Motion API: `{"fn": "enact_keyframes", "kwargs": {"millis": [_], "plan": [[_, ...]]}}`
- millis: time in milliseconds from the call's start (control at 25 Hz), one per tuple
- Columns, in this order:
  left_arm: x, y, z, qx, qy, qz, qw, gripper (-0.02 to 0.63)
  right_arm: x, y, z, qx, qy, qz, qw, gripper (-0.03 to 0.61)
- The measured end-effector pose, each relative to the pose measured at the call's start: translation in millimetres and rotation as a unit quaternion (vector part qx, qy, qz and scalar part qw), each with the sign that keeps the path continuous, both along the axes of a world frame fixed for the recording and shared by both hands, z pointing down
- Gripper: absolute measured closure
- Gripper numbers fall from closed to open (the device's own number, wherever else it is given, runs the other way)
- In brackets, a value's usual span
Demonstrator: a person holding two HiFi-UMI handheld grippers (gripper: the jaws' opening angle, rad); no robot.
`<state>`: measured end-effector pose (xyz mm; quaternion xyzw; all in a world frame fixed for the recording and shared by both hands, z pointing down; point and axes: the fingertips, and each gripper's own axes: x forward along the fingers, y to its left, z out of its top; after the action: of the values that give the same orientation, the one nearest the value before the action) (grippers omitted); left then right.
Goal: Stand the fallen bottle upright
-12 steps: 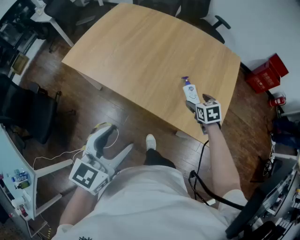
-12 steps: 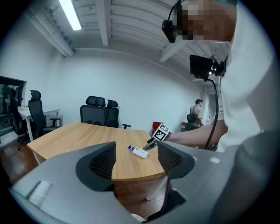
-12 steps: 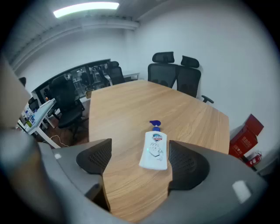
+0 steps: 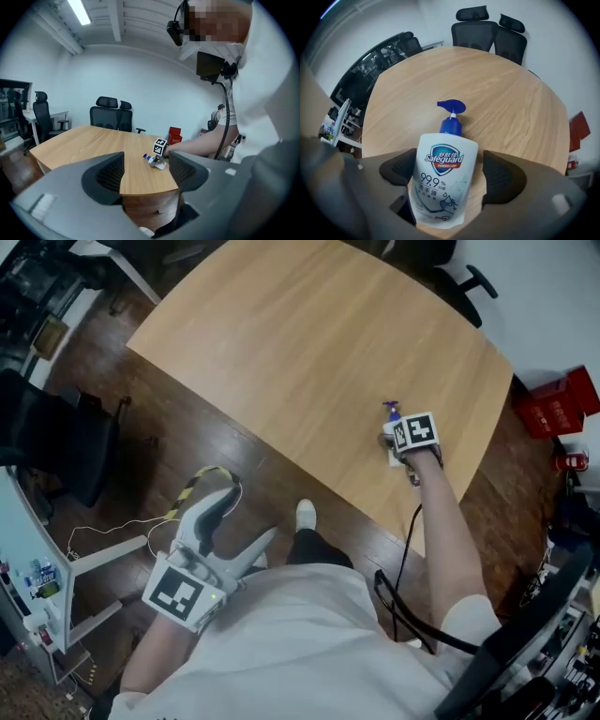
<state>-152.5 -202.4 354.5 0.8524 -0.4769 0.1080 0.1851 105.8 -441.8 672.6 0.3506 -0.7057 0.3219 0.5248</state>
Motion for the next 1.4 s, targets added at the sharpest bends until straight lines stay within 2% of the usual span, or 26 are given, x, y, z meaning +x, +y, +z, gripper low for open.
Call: {"fn": "enact_keyframes", "kwargs": {"millis": [40,80,200,320,400,560,640,720,880,1120,1240,1400], "plan": [[-3.5,0.0,1.3,-0.003,-0.003,-0.006,1.0000,0.317,-0.9,0.8,0.1,-0.002,0.005,-0.007,1.000,0.138],[-6.4,-0.5,1.9,-0.004,-0.005,-0.011,0.9999,0.318,-1.7,0.4,-0.4,-0.003,0.006,-0.011,1.000,0.173],[-10.3,-2.5,-0.7,-0.005,-0.008,-0.018,0.9998,0.318,-1.4,-3.6,-5.7,0.005,-0.012,0.006,1.000,0.195],[-10.9,-0.4,1.0,-0.012,-0.010,-0.013,0.9998,0.318,-5.4,-9.7,-27.1,0.060,-0.064,0.034,0.996,0.201],[-10.5,-0.9,3.9,-0.016,-0.012,-0.009,0.9998,0.318,-10.0,-18.0,-51.2,0.130,-0.114,0.050,0.984,0.204],[2.9,-7.7,6.4,-0.019,-0.016,0.013,0.9996,0.319,-0.1,-27.5,-84.8,0.263,-0.175,0.079,0.945,0.206],[12.6,-11.2,5.4,-0.017,-0.017,0.026,0.9994,0.321,8.1,-21.0,-90.9,0.308,-0.192,0.092,0.927,0.206],[20.2,-12.7,3.4,-0.016,-0.018,0.035,0.9991,0.321,16.2,-6.9,-88.2,0.336,-0.192,0.099,0.917,0.204],[26.0,-9.6,3.8,-0.022,-0.023,0.049,0.9983,0.322,25.5,23.8,-90.3,0.373,-0.183,0.119,0.902,0.204],[38.2,-4.4,8.5,-0.035,-0.033,0.071,0.9963,0.324,31.8,53.4,-94.2,0.394,-0.177,0.129,0.893,0.204],[41.2,-3.1,8.8,-0.036,-0.041,0.082,0.9952,0.324,34.2,56.3,-98.4,0.406,-0.182,0.136,0.885,0.207],[42.2,-0.8,11.5,-0.031,-0.055,0.101,0.9928,0.325,26.7,53.6,-103.3,0.440,-0.179,0.122,0.872,0.207]]}}
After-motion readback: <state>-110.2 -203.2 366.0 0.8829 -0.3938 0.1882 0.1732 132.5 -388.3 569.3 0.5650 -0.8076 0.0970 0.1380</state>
